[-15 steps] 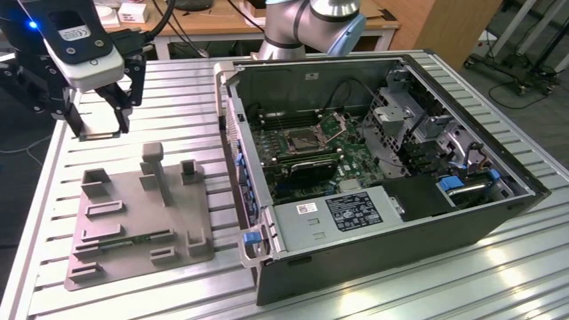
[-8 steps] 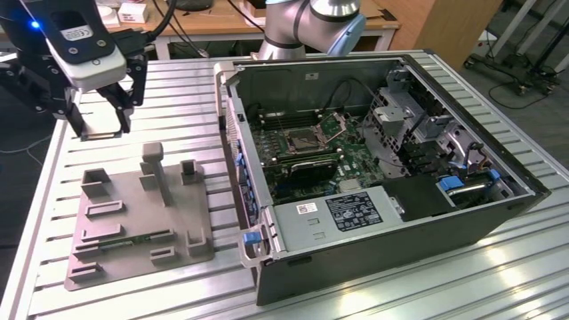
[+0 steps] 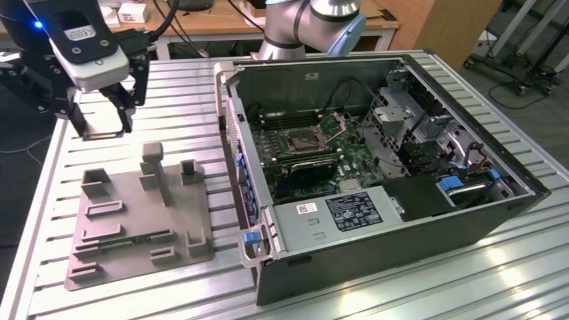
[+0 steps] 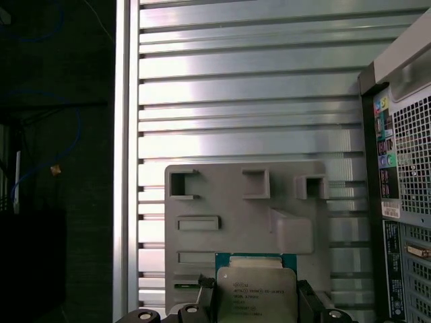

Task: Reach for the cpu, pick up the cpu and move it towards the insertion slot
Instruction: 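Pick up the cpu and move it towards the insertion slot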

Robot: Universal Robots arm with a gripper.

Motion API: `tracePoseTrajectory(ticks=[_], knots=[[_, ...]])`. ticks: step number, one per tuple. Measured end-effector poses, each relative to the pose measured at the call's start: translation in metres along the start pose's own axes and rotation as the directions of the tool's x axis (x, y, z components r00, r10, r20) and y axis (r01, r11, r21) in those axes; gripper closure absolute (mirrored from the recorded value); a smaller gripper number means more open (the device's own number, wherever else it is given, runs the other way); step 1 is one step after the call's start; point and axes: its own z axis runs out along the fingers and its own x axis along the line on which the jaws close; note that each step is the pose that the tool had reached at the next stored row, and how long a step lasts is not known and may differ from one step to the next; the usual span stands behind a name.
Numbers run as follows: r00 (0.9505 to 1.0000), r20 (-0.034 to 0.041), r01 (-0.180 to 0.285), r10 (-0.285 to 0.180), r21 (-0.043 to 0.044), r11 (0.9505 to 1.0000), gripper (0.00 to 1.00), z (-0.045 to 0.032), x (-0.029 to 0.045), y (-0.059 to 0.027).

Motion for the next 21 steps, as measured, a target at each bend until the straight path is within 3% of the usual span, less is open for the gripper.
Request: tracePoseTrajectory(ticks=[21], knots=[[1.0000, -0.0001, 0.000, 0.000, 0.0001, 1.0000, 0.45, 0.0000, -0.0058, 0.0002]])
